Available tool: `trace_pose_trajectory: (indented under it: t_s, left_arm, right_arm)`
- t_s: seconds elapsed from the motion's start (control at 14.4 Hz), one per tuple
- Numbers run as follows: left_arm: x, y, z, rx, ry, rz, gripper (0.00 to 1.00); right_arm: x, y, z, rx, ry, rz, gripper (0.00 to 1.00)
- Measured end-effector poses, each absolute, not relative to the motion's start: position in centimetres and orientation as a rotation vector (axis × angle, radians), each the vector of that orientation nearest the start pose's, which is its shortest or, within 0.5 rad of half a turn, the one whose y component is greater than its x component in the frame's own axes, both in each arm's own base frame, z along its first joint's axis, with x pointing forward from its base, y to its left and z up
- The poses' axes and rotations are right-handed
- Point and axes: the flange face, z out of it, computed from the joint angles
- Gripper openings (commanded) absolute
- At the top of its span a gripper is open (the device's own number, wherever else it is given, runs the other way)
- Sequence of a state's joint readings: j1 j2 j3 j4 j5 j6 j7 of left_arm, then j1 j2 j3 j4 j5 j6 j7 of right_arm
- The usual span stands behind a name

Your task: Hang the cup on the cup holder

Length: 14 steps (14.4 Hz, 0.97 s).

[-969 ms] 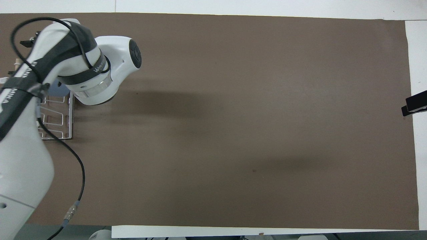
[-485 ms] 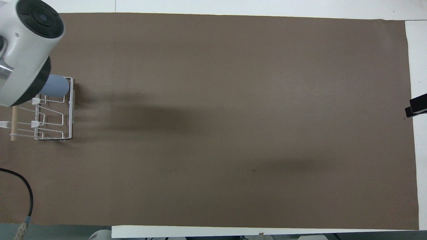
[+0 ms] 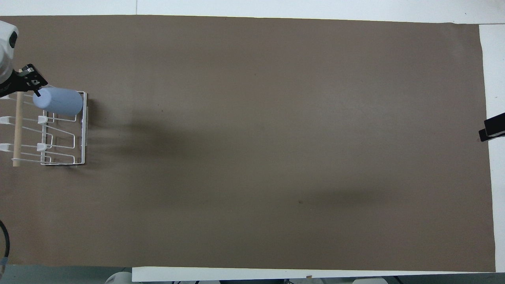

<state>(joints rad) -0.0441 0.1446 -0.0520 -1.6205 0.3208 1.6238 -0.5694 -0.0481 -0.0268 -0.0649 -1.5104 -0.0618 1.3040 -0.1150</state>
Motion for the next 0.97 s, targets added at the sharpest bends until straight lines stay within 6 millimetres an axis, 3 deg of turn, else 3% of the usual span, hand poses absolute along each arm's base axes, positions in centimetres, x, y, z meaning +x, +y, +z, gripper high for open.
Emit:
trace_pose_trajectory:
  t_s: [0.21,0.42,0.97]
  left_arm:
    - [56.7,-2.8,56.2,-2.931,-0.327,0.156,1.00]
    - [54.7,-4.1,58.5,-2.999,-0.075,0.225,1.00]
    - [53.9,-6.1,64.7,-3.160,0.110,0.098,1.00]
  right_arm:
    - [51.2,-6.6,64.6,-3.166,0.012,0.295,0.99]
    - [51.2,-6.6,64.6,-3.166,0.011,0.295,0.99]
    - [51.2,-6.6,64.6,-3.166,0.011,0.295,0.99]
